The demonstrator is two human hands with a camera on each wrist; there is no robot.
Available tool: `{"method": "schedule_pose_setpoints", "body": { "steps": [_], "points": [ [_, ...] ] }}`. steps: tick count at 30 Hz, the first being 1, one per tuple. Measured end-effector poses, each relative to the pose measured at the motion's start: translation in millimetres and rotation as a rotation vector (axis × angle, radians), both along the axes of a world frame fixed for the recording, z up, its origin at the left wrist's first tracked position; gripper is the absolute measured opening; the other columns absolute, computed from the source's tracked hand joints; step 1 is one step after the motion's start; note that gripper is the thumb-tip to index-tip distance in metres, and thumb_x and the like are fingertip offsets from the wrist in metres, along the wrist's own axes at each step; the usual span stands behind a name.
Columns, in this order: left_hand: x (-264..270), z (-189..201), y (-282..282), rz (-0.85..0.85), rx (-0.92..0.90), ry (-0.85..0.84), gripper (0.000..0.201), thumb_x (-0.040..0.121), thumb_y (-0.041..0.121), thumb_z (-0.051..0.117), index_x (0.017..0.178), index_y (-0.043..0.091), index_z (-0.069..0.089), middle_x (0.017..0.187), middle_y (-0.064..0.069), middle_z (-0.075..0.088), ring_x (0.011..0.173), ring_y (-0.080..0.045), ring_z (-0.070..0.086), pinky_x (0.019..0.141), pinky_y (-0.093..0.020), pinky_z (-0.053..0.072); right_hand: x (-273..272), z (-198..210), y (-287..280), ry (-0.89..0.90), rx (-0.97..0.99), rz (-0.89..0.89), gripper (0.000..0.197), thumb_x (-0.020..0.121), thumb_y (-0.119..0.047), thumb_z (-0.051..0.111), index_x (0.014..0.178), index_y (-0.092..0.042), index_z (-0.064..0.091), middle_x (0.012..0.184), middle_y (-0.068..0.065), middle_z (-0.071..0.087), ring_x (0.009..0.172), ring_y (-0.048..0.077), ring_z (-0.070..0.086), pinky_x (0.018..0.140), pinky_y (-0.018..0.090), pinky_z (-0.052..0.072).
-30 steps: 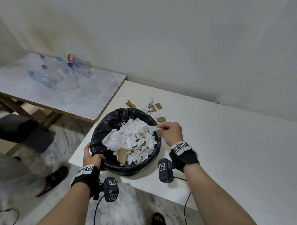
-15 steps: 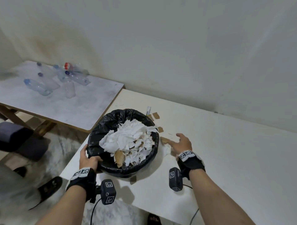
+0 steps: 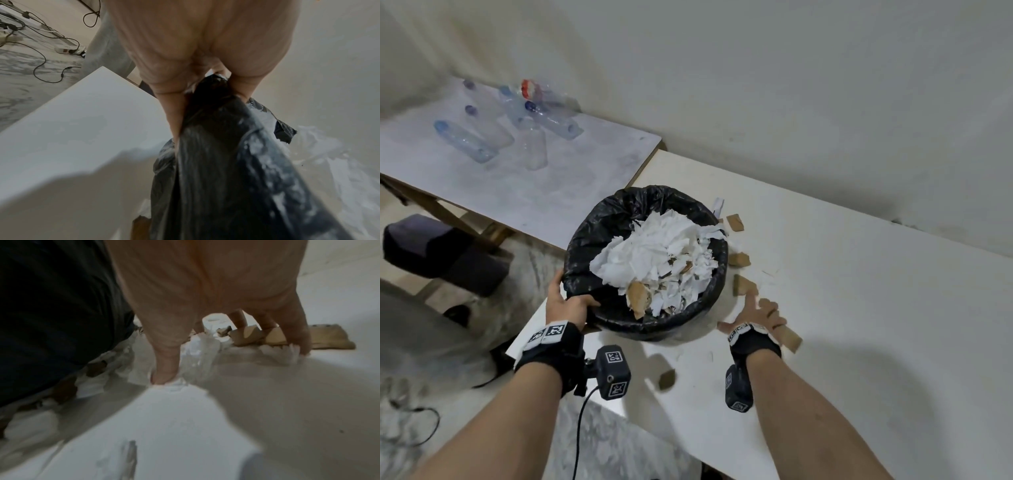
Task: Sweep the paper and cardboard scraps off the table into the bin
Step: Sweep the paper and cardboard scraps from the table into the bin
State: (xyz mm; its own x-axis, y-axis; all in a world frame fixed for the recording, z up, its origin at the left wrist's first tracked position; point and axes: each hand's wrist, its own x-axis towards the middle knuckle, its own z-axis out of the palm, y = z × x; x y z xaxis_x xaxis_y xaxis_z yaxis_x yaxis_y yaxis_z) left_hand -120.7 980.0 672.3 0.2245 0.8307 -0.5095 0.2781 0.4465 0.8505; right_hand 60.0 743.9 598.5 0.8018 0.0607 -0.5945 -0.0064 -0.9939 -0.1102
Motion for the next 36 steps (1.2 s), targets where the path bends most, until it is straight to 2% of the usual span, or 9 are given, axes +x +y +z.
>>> {"method": "schedule_pose_setpoints", "body": {
  "steps": [6, 10, 11, 15, 24, 27, 31, 34, 36],
  "points": [
    [-5.0, -2.0, -2.0, -0.003, -0.018, -0.020, 0.089, 0.075, -0.019, 0.051, 0.139, 0.042, 0.044, 0.121, -0.012, 0.058, 0.080, -0.035, 0.062, 0.060, -0.048, 0.058, -1.9, -6.9, -3.7, -0.116, 0.072, 0.060, 0.029, 0.089, -0.021, 0.057, 0.118, -0.026, 0.054, 0.127, 0.008, 0.040, 0.122, 0.031, 0.040, 0.083, 0.047, 0.042],
    [-15.6, -1.2, -0.3, -0.012, -0.019, -0.025, 0.089, 0.074, -0.019, 0.050, 0.139, 0.041, 0.045, 0.122, -0.011, 0.058, 0.082, -0.035, 0.062, 0.057, -0.046, 0.058, -7.2, -6.7, -15.0, -0.122, 0.205, -0.025, 0.025, 0.092, -0.024, 0.048, 0.089, -0.011, 0.070, 0.100, 0.012, 0.059, 0.096, 0.032, 0.060, 0.086, 0.039, 0.049],
    [-19.6, -1.4, 0.6, -0.010, -0.016, -0.026, 0.089, 0.073, -0.019, 0.051, 0.139, 0.041, 0.045, 0.123, -0.011, 0.058, 0.083, -0.035, 0.062, 0.056, -0.045, 0.058, -6.3, -4.0, -17.8, -0.127, 0.240, -0.047, 0.034, 0.093, -0.026, 0.049, 0.064, -0.009, 0.056, 0.084, 0.014, 0.059, 0.084, 0.031, 0.060, 0.079, 0.036, 0.051],
    [-38.0, 1.9, 5.3, -0.001, -0.007, -0.032, 0.090, 0.074, -0.019, 0.051, 0.142, 0.039, 0.044, 0.126, -0.009, 0.055, 0.087, -0.036, 0.061, 0.057, -0.046, 0.058, -2.2, 17.5, -27.6, -0.164, 0.340, -0.110, 0.030, 0.074, -0.003, 0.054, 0.046, -0.013, 0.050, 0.048, 0.004, 0.048, 0.059, 0.024, 0.053, 0.054, 0.023, 0.037],
    [-101.0, -21.8, 30.2, 0.013, 0.072, 0.052, 0.096, 0.059, -0.010, 0.062, 0.133, 0.050, 0.046, 0.134, -0.009, 0.058, 0.102, -0.041, 0.062, 0.074, -0.065, 0.057, -3.9, 167.7, 14.5, -0.312, 0.842, -0.082, 0.013, 0.068, -0.016, 0.075, 0.073, -0.004, 0.073, 0.057, 0.005, 0.057, 0.050, 0.012, 0.056, 0.055, 0.019, 0.049],
    [-108.0, 16.4, 16.0, 0.008, 0.068, 0.051, 0.092, 0.068, -0.014, 0.061, 0.142, 0.037, 0.044, 0.132, -0.008, 0.057, 0.096, -0.033, 0.058, 0.071, -0.051, 0.059, -22.2, 205.2, 50.8, -0.314, 0.965, -0.014, 0.013, 0.065, -0.020, 0.079, 0.077, -0.014, 0.077, 0.059, -0.004, 0.064, 0.059, 0.019, 0.062, 0.064, 0.037, 0.057],
    [-114.7, 33.9, 1.6, -0.051, 0.074, 0.051, 0.086, 0.076, -0.021, 0.054, 0.149, 0.022, 0.039, 0.123, -0.010, 0.053, 0.091, -0.026, 0.051, 0.056, -0.023, 0.039, -64.5, 230.5, 103.2, -0.330, 1.016, 0.174, 0.013, 0.071, -0.020, 0.078, 0.082, -0.014, 0.077, 0.065, -0.001, 0.067, 0.057, 0.009, 0.059, 0.053, 0.020, 0.047],
    [-118.8, 32.7, -0.8, -0.119, 0.074, 0.053, 0.088, 0.075, -0.020, 0.052, 0.148, 0.028, 0.040, 0.117, -0.015, 0.060, 0.079, -0.025, 0.058, 0.062, -0.034, 0.053, -93.3, 222.6, 133.6, -0.300, 0.905, 0.391, 0.013, 0.076, -0.013, 0.071, 0.087, -0.006, 0.075, 0.077, 0.007, 0.069, 0.069, 0.011, 0.057, 0.054, 0.014, 0.037],
    [-121.5, 34.8, -1.2, -0.156, 0.044, 0.060, 0.090, 0.074, -0.018, 0.052, 0.146, 0.034, 0.040, 0.100, -0.010, 0.062, 0.082, -0.033, 0.062, 0.070, -0.052, 0.059, -105.2, 208.7, 145.5, -0.161, 0.760, 0.531, 0.031, 0.077, -0.006, 0.070, 0.107, -0.010, 0.072, 0.108, 0.008, 0.070, 0.092, 0.015, 0.061, 0.075, 0.016, 0.043]
  ]
}}
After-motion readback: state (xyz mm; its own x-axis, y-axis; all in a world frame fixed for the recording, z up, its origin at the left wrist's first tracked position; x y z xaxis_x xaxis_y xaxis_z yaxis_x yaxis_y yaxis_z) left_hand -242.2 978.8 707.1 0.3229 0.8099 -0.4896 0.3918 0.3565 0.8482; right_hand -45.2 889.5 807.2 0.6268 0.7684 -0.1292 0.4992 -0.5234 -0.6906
